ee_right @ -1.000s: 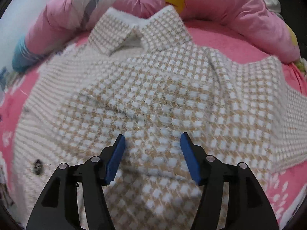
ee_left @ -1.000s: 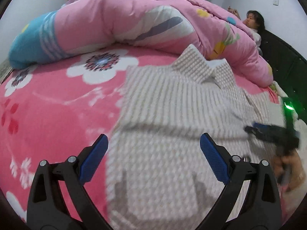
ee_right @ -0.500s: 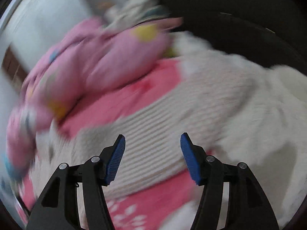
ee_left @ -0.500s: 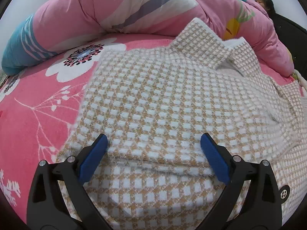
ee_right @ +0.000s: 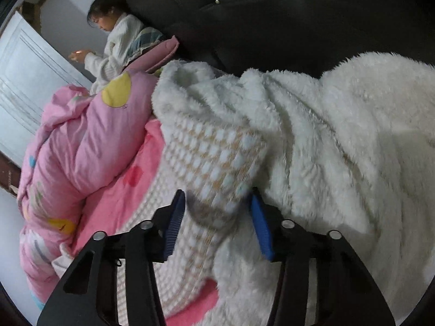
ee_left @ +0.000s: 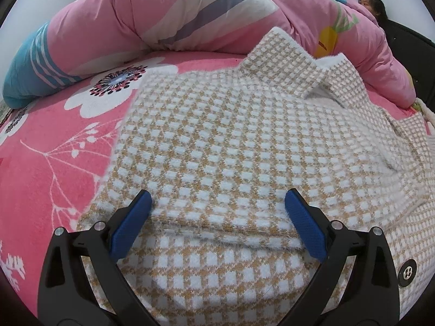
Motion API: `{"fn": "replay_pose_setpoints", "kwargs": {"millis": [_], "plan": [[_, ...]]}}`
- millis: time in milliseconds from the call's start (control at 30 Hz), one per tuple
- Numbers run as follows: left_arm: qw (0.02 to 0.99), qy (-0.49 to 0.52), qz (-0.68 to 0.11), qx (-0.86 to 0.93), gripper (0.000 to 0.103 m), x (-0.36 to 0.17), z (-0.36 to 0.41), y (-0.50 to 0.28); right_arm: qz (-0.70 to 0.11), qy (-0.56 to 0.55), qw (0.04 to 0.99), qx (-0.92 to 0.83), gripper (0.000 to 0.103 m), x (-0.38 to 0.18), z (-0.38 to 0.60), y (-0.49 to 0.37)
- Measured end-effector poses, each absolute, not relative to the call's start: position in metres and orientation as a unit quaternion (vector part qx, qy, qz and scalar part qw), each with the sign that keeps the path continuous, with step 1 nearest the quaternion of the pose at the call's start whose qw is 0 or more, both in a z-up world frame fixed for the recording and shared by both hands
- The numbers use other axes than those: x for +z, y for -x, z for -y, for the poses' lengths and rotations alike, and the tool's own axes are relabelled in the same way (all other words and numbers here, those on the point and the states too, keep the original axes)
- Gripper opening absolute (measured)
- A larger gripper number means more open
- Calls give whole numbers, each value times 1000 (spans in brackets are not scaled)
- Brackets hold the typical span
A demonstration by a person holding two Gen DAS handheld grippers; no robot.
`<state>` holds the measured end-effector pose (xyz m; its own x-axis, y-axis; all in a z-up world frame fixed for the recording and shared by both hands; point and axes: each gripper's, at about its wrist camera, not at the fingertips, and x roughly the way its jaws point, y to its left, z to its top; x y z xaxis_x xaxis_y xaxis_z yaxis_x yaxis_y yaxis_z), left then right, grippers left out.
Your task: Fold large clothes
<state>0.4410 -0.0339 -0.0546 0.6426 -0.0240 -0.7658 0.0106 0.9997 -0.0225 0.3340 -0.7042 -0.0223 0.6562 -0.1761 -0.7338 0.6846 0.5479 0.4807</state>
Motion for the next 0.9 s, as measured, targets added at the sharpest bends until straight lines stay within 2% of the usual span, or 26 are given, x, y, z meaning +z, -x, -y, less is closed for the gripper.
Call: {"fn": "replay_pose_setpoints", "kwargs": {"millis": [133,233,467,733,900], "plan": [[906,11,-423,-11,95,-55,34,-442,-316,-380,825,-272,28,-19,705,-340],[906,11,-423,-11,95,-56,33,-442,-308,-343,843,-276,23,-2,690,-334],[906,9,-424,-9,95,-55,34,-441,-266,-234,907,-226,17,76,614,-329],[904,12,-427,-8,95,-51,34,-441,-211,-143,964,-79,16,194,459,-346],[903,49,-426,-32,95,-23,19,-424,-212,-121,970,22,15,218,351,-367]]}}
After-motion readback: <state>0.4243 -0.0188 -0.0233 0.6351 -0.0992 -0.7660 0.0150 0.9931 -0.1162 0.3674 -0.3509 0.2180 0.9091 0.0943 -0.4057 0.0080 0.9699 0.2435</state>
